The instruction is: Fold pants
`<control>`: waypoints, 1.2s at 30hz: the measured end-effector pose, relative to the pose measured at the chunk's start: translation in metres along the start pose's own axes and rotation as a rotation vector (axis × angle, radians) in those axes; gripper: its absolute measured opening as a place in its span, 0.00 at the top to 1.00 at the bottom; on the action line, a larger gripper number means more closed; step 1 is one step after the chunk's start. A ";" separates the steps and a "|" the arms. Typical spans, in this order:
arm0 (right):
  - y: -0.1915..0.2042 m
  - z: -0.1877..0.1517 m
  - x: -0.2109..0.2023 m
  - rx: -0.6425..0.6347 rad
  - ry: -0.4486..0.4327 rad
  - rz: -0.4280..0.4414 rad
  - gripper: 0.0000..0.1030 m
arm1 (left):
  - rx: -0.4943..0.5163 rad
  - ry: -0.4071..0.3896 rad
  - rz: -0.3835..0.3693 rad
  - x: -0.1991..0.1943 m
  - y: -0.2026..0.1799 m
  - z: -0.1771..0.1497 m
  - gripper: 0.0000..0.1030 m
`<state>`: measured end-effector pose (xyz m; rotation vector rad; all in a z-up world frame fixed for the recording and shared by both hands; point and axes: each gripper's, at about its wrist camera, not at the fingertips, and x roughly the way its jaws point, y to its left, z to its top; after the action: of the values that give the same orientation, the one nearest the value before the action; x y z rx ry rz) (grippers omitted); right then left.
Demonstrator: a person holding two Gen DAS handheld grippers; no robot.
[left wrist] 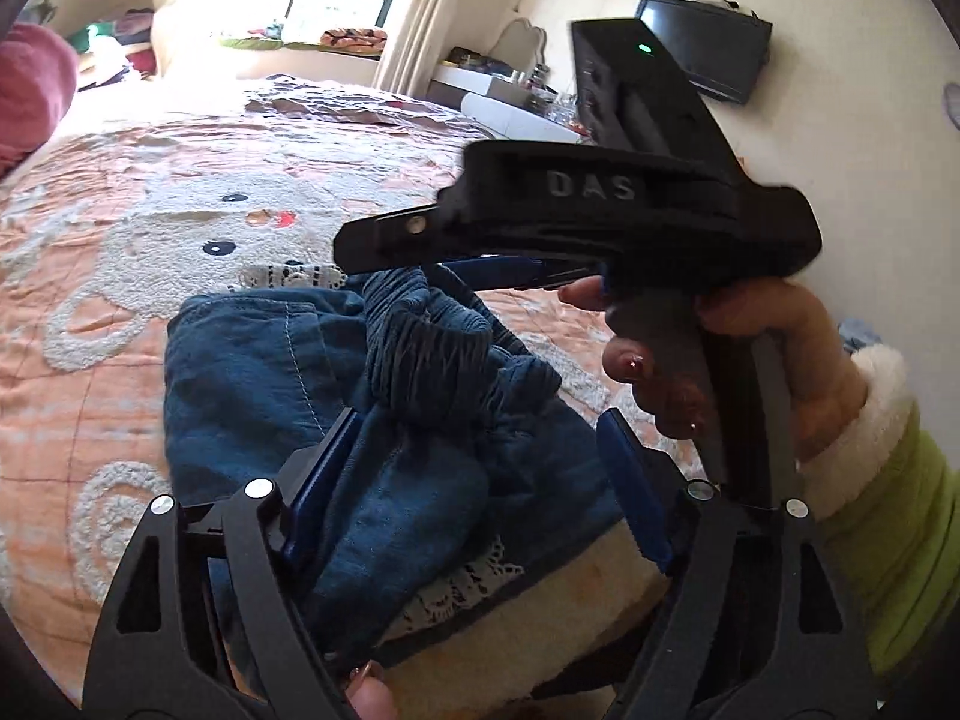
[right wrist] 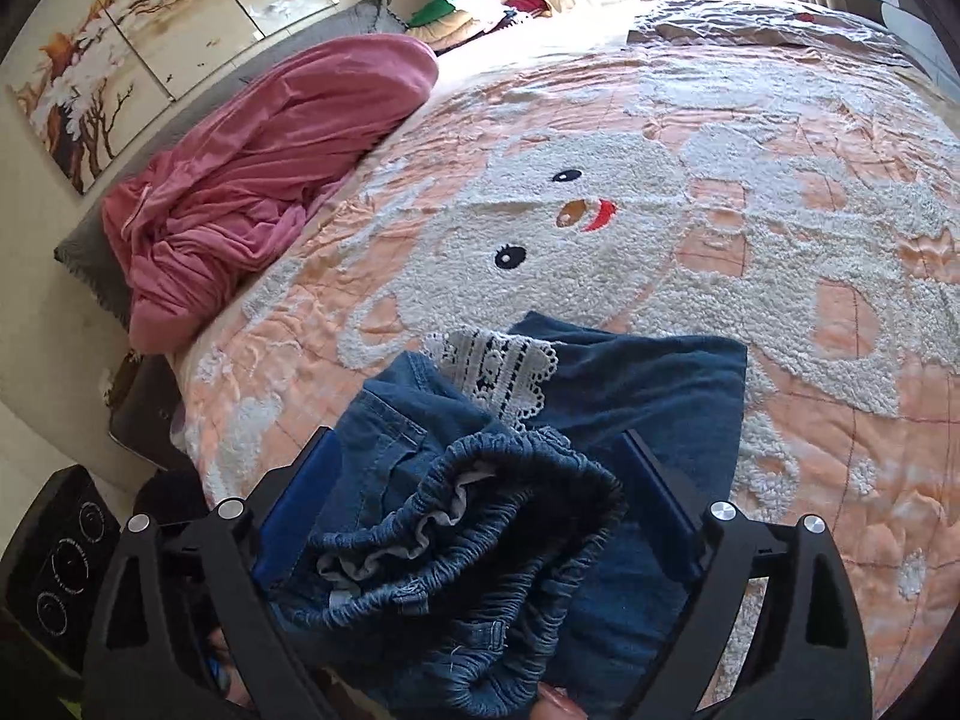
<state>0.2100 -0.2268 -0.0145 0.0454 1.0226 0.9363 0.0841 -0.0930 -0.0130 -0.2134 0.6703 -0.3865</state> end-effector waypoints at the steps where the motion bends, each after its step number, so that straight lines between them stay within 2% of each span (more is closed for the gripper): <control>1: -0.003 -0.002 0.003 0.004 0.020 -0.017 0.12 | 0.015 0.009 0.000 0.002 -0.001 -0.002 0.30; 2: -0.007 -0.006 0.005 0.009 0.035 -0.035 0.12 | 0.025 0.013 0.001 0.004 -0.002 -0.003 0.30; 4: -0.018 -0.013 0.010 0.033 0.069 -0.051 0.25 | 0.031 0.024 -0.014 0.008 -0.003 -0.005 0.28; 6: -0.029 -0.020 0.012 0.063 0.088 -0.035 0.47 | 0.048 0.027 -0.031 0.011 -0.006 -0.008 0.28; 9: -0.027 -0.025 0.006 0.057 0.060 0.002 0.55 | 0.082 0.022 -0.032 0.008 -0.010 -0.009 0.27; 11: -0.019 -0.023 0.001 0.028 0.028 0.021 0.59 | 0.061 -0.007 -0.040 -0.005 -0.004 -0.006 0.26; 14: -0.015 -0.018 -0.011 0.007 -0.049 0.073 0.64 | 0.037 -0.054 0.006 -0.024 0.009 -0.001 0.24; 17: -0.010 -0.012 -0.024 -0.026 -0.116 0.122 0.64 | 0.033 -0.037 0.072 -0.021 0.019 0.001 0.24; 18: -0.010 -0.011 -0.025 -0.037 -0.125 0.119 0.64 | 0.007 -0.019 0.056 -0.017 0.024 0.001 0.24; 20: -0.013 -0.010 -0.018 -0.062 -0.098 0.049 0.65 | -0.033 0.019 0.022 -0.009 0.028 -0.001 0.33; 23: -0.036 -0.015 0.000 0.005 0.003 -0.008 0.63 | 0.018 0.027 0.038 -0.007 0.019 -0.005 0.37; 25: -0.047 -0.016 0.001 0.048 0.014 -0.012 0.58 | 0.042 0.015 0.029 -0.011 0.013 -0.008 0.37; 27: -0.048 -0.015 -0.003 0.038 0.013 -0.044 0.45 | 0.080 -0.010 0.038 -0.017 0.007 -0.011 0.37; 29: -0.047 -0.015 -0.007 0.027 0.010 -0.052 0.41 | 0.086 -0.012 0.026 -0.017 0.005 -0.011 0.37; 31: -0.044 -0.014 -0.015 0.025 -0.013 -0.048 0.39 | 0.082 -0.013 0.019 -0.018 0.004 -0.013 0.37; 36: -0.017 -0.007 -0.045 -0.058 -0.149 -0.026 0.39 | 0.144 -0.022 0.016 -0.019 -0.010 -0.016 0.37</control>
<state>0.2072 -0.2707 0.0058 0.0530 0.8565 0.9245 0.0575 -0.0954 -0.0115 -0.0759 0.6196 -0.4149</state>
